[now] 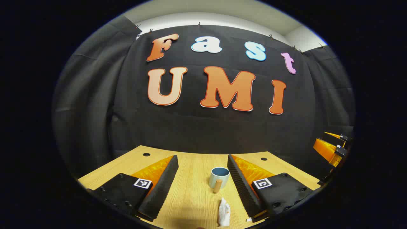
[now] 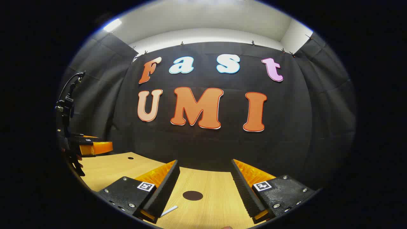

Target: Put the toothbrush and toothpaste on the desktop into the cup, then pick up the cup and place it on the coaster on the desktop.

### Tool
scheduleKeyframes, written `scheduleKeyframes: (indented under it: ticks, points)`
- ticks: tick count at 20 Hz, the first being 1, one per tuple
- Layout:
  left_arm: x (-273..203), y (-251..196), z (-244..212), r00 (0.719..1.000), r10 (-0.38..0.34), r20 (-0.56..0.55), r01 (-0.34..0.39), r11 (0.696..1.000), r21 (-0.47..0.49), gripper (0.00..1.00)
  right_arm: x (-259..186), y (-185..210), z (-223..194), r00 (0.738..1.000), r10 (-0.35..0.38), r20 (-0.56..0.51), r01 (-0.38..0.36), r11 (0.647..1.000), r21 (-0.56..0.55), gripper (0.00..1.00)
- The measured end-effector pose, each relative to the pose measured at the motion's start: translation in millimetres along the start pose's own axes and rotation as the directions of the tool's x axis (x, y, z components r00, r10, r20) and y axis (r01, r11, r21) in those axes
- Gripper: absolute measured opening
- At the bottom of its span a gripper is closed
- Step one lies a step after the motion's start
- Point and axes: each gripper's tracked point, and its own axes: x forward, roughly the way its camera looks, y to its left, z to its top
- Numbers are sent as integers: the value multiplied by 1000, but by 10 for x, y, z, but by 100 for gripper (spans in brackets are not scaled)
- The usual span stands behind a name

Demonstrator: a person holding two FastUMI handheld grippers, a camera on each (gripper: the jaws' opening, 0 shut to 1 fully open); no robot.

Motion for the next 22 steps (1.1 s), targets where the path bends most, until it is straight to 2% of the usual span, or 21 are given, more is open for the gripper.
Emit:
scheduleKeyframes:
  ticks: [5,8,14,18,22]
  points:
    - [120,-52,-88,1000,20,-1,-20,997,78,100,187,213,-220,998,54,-41,-53,998,18,97]
    - [241,-110,-216,999,6,-35,-4,998,70,100,271,244,-398,995,69,-73,-67,997,27,97]
    - [258,-194,-360,998,-10,-69,16,997,80,100,260,106,-533,993,50,-106,-49,999,14,97]
    - [224,-373,-616,987,-67,-149,75,996,48,100,167,150,-728,982,62,-178,-60,998,16,97]
    - [138,-437,-930,965,-87,-246,101,994,44,100,45,317,-895,967,94,-237,-88,995,38,97]
